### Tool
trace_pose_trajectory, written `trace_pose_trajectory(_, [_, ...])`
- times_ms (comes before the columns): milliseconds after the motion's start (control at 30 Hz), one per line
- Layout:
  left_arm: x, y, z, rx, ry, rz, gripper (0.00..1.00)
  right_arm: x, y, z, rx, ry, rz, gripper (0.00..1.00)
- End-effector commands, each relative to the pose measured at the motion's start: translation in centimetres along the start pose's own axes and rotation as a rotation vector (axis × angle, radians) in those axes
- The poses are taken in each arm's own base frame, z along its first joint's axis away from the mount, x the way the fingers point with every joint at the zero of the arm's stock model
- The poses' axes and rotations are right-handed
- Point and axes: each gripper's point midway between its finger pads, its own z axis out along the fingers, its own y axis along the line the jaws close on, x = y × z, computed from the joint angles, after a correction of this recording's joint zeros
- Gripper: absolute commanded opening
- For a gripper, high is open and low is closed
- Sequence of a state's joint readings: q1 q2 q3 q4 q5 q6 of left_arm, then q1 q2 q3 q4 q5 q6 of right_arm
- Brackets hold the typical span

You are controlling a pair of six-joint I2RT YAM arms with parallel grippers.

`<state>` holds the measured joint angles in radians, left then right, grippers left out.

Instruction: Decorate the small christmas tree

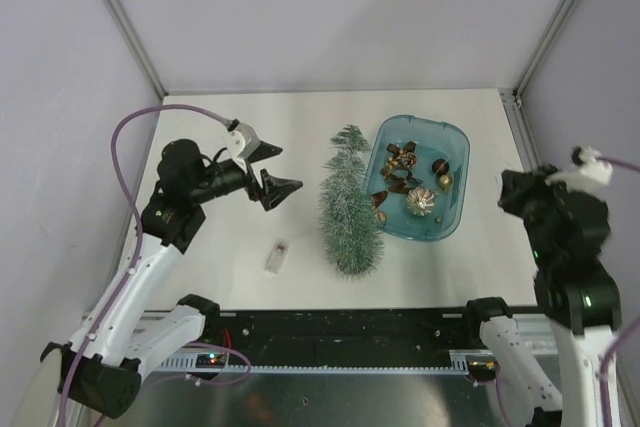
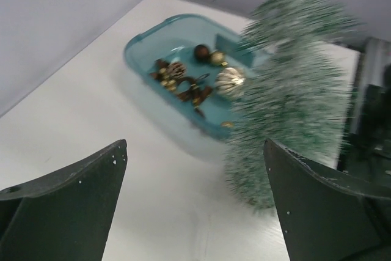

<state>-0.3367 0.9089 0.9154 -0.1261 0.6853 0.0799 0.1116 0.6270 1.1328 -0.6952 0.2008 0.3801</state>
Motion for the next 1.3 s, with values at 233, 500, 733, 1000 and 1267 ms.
trace_pose_trajectory(233, [-6.3,-7.5,-2.9,0.346,-0.08,-0.043,0.95,2.0,9.5,-15.6,-0.744,0.063,-0.01,0.0])
trace_pose_trajectory(500, [-6.6,-10.3,-3.7,0.479,-0.108,0.005,0.95,-0.4,15.1,-23.3,-1.194,0.082,0.001,0.0])
trace_pose_trajectory(733, [-6.9,-12.6,-3.0,0.619,-0.142,-0.01,0.97,-2.8,16.4,-23.1,-1.249,0.053,0.023,0.0])
trace_pose_trajectory(1000, [-9.6,-14.4,-2.5,0.711,-0.23,0.003,0.97,-5.6,17.5,-21.5,-1.253,-0.008,0.057,0.0])
trace_pose_trajectory(1267, [-13.7,-15.2,-0.1,0.73,-0.274,0.004,0.9,-5.7,17.3,-20.6,-1.229,-0.044,0.03,0.0])
